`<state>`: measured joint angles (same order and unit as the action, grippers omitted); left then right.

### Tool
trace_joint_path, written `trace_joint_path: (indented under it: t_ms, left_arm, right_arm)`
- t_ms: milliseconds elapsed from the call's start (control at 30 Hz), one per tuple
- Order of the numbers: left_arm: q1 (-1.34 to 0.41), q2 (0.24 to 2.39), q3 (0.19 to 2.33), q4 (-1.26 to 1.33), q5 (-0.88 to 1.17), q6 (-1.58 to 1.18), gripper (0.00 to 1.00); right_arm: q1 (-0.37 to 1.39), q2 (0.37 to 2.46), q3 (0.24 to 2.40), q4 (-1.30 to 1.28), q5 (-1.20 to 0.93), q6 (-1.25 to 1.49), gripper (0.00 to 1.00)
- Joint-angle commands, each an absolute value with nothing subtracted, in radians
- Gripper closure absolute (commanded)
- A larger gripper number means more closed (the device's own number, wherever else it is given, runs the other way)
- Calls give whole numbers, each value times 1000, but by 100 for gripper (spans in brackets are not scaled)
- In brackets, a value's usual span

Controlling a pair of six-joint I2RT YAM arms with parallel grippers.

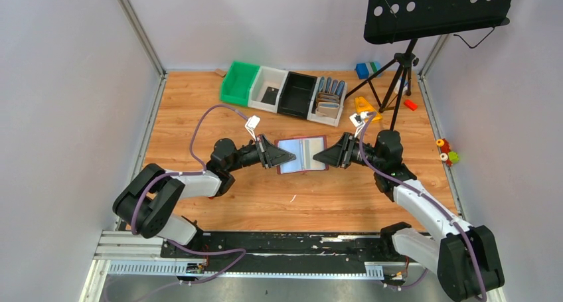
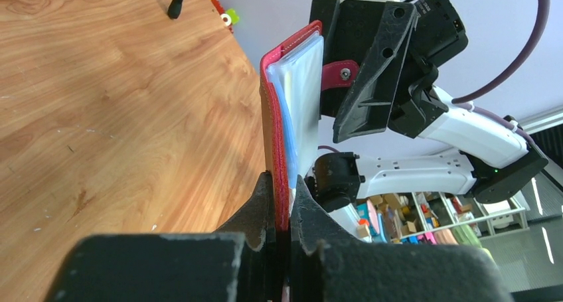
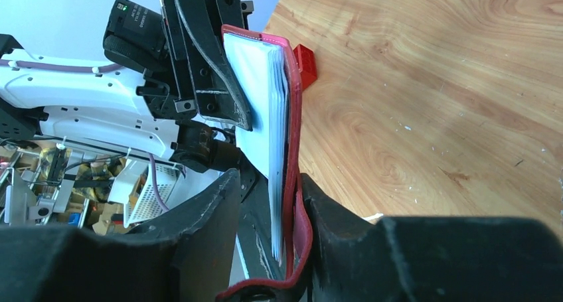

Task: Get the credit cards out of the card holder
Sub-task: Remove the credit card from the card holder.

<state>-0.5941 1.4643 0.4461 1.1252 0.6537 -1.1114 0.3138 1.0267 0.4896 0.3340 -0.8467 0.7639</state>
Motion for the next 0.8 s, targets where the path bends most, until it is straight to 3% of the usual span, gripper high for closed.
trace_joint_path:
  t_ms: [0, 233, 333, 533, 767]
  left_arm:
    - [-596, 1446, 457, 1155, 641, -1077, 100]
    - [-597, 1458, 462, 1157, 662, -1067, 100]
    - [-597, 1465, 468, 1160, 675, -1068, 100]
    - [-613, 1477, 483, 1157, 689, -1066, 100]
    - [-670, 1498, 515, 1123, 676, -1040, 100]
  right_arm:
    - [319, 1016, 504, 321, -879, 712, 63]
    - [319, 916, 482, 184, -876, 594, 60]
    - [319, 909, 476, 171, -880, 580, 64]
    - [322, 935, 487, 186, -871, 575, 85]
    - [405, 992, 534, 150, -783, 539, 86]
